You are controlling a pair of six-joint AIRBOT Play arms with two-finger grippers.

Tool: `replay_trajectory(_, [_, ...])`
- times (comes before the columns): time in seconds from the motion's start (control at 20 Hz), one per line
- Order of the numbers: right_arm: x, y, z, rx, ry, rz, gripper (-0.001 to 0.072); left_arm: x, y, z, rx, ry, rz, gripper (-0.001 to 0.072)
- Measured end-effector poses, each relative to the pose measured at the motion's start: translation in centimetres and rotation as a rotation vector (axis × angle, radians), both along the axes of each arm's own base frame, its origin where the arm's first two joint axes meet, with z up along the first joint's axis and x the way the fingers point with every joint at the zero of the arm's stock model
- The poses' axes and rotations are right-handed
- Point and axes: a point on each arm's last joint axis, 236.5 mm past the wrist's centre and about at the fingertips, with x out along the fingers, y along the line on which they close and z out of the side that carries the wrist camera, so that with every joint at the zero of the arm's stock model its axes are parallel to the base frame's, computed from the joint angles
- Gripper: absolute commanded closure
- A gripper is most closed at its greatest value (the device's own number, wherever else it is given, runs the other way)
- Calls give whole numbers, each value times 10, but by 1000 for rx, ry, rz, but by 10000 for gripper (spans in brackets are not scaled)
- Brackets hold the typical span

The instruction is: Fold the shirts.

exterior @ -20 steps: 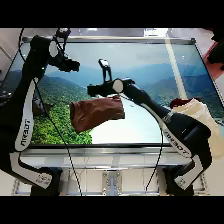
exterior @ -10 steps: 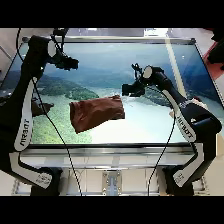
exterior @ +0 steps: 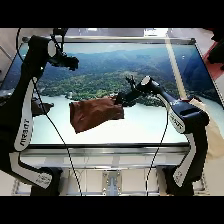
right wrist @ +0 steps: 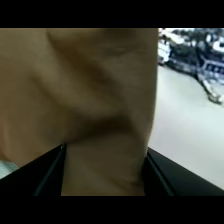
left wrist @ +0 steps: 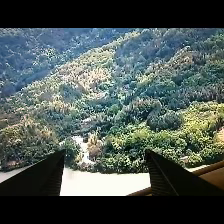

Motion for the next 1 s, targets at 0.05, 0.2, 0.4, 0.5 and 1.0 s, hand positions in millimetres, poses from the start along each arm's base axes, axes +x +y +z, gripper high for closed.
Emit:
replay_trajectory(0.05, [-1,10,1,40,3,4,148,0,0,0,0,0,0,137])
replay_trajectory(0.2, [-7,35,4,122,-2,29,299,0,0,0,0,0,0,137])
replay_trajectory(0.4, [-15,56,11,185,-21,68,685,-1,1,-1,3,5,1,137])
replay_trajectory(0.5, [-13,60,17,211,-40,75,685,-1,1,-1,6,7,-1,137])
replay_trajectory(1.0, [44,-110,134,15,-302,-56,685,-4,3,-3,25,20,-14,137])
